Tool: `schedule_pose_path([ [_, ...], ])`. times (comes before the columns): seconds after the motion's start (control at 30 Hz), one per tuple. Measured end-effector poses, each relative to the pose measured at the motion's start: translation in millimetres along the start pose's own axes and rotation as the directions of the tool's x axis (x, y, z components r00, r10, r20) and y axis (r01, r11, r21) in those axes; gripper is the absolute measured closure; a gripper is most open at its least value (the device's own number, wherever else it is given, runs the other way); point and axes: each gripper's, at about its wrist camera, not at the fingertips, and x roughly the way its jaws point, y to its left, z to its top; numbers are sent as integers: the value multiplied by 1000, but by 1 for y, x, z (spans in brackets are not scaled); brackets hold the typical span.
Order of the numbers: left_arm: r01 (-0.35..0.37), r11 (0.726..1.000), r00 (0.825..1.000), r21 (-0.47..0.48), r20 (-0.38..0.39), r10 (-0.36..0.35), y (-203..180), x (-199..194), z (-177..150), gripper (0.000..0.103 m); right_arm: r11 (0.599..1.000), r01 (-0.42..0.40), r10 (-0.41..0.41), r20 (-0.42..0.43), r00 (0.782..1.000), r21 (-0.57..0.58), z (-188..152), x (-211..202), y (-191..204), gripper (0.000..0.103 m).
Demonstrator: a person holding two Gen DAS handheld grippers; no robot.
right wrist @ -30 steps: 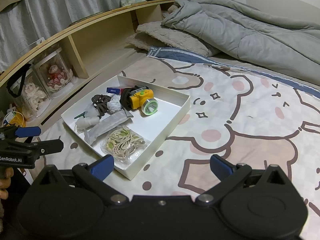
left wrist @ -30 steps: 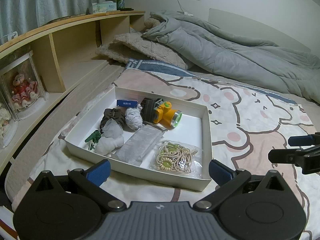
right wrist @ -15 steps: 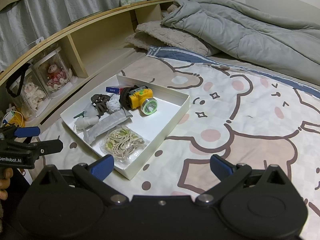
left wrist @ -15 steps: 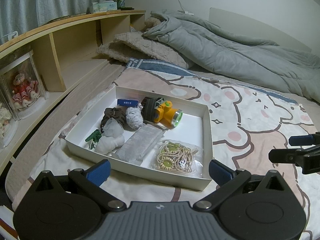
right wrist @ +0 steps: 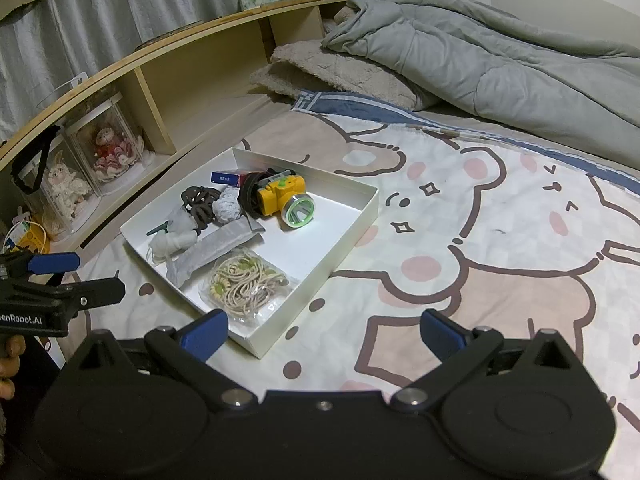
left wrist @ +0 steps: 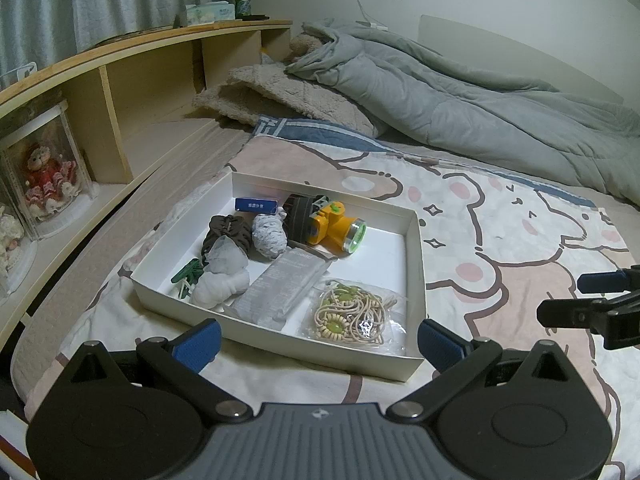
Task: Organize objects
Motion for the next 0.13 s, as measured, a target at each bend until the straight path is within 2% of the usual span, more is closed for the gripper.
schedule_pose_path([
  [0.13, -5, 1000, 1000, -2, -3, 5, 1, 0, 0, 0, 1000, 1, -1, -1, 1000, 0, -1, 0, 0, 0],
])
